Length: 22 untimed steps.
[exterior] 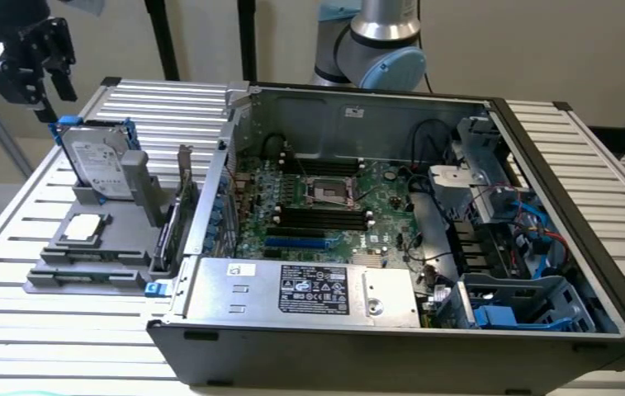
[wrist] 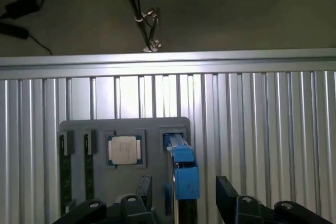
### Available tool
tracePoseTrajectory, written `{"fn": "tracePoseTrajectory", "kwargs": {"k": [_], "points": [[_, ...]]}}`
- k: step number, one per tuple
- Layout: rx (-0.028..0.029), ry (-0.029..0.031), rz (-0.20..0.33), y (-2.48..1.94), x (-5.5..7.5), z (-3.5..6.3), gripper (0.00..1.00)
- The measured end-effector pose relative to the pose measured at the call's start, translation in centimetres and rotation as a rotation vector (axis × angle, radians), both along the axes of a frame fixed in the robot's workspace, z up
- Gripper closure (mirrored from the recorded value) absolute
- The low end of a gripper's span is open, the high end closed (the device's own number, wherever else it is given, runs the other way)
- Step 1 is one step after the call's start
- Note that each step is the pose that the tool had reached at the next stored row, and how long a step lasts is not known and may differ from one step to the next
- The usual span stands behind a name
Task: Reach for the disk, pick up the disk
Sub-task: 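Pick up the disk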
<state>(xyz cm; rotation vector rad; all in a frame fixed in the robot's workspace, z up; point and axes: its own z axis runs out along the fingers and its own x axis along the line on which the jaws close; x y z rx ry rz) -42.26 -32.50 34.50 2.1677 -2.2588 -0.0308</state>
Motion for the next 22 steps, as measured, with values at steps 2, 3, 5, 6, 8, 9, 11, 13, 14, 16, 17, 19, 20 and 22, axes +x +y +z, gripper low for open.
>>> {"fn": "tracePoseTrajectory", "kwargs": {"k": [2,3,5,6,8,9,11,13,14,16,17,19,20,22], "points": [[0.0000,-0.0002,0.000,0.01,0.1,-0.36,0.40],[0.0000,-0.0001,0.000,0.01,0.1,-0.54,0.40],[-0.0001,0.0001,0.000,0.02,0.2,-0.90,0.40],[0.0000,0.0000,0.000,0.02,0.2,-1.08,0.40],[0.0000,0.0000,0.000,0.06,0.2,-1.46,0.40],[0.0000,0.0000,0.000,0.10,0.2,-1.63,0.40],[0.0000,0.0000,0.000,0.23,0.2,-2.00,0.40],[0.0000,0.0000,0.000,0.36,0.2,-2.37,0.40],[0.0000,-0.0001,0.000,0.43,0.2,-2.55,0.40],[0.0000,0.0000,0.000,0.61,0.2,-3.09,0.40],[0.0000,-0.0001,0.000,0.63,0.2,-3.27,0.40],[0.0000,-0.0001,0.000,0.63,0.2,-3.63,0.40],[0.0000,-0.0001,0.000,0.64,0.2,-3.81,0.40],[0.0000,-0.0001,0.000,0.64,0.1,-4.18,0.40]]}}
